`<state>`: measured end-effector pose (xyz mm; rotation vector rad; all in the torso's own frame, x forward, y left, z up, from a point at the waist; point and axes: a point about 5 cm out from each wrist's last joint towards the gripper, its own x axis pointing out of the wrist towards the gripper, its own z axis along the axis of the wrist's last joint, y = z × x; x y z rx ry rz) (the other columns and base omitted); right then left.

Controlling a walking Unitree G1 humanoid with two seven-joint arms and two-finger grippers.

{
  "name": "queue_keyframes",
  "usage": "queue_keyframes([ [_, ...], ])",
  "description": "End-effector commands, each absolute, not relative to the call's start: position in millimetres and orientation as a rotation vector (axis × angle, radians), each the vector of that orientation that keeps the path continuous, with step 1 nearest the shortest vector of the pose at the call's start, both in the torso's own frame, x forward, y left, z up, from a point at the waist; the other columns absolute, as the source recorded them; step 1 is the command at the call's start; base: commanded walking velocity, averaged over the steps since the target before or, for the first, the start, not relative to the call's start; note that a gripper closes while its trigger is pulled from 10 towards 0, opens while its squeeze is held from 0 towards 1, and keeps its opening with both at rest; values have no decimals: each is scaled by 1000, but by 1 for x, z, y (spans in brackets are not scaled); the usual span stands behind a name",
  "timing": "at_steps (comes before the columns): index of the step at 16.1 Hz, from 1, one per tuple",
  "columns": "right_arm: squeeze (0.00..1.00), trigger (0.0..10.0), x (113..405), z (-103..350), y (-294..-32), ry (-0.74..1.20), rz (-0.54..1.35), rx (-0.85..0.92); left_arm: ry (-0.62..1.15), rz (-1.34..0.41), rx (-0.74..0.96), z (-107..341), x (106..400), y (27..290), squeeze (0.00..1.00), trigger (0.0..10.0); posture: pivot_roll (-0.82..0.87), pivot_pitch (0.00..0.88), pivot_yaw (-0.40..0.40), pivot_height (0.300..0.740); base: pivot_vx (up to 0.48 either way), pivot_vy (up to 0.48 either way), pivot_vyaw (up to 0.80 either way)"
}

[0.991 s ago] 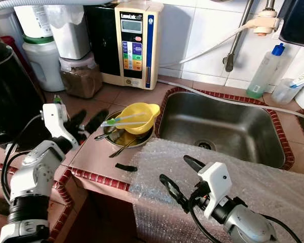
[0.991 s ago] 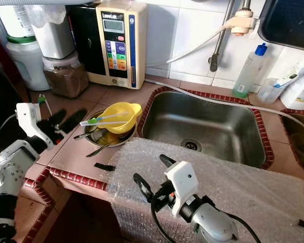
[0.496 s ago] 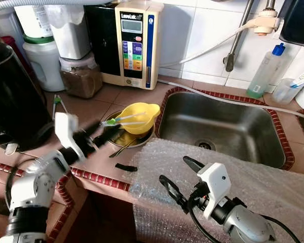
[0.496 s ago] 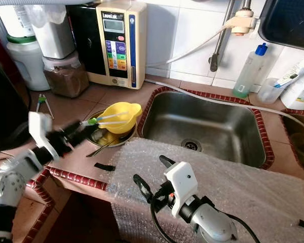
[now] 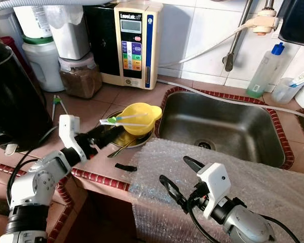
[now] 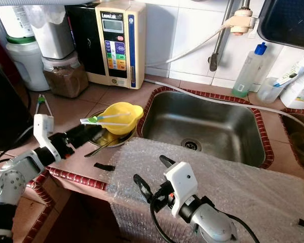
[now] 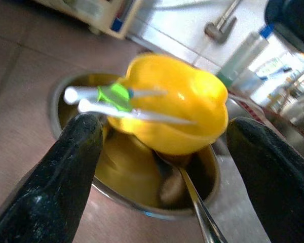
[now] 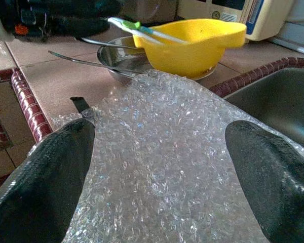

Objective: Kitchen organization

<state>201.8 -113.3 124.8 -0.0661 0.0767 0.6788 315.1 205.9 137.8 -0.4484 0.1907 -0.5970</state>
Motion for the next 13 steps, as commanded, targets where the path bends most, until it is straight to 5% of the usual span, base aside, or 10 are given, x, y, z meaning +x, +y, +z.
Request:
queue_keyframes([
  [1, 0, 10000, 201, 125, -114, 69, 676, -71, 158, -567, -437, 147, 319, 213, 0, 10000, 97, 0, 14, 740, 0, 0, 0],
  [7, 0, 10000, 201, 125, -113, 72, 682, -68, 183, -453, -416, 140, 322, 225, 0, 10000, 102, 0, 13, 740, 0, 0, 0],
  [13, 0, 10000, 201, 126, -112, 71, 685, -67, 251, -419, -419, 128, 330, 210, 0, 10000, 94, 0, 12, 740, 0, 0, 0],
])
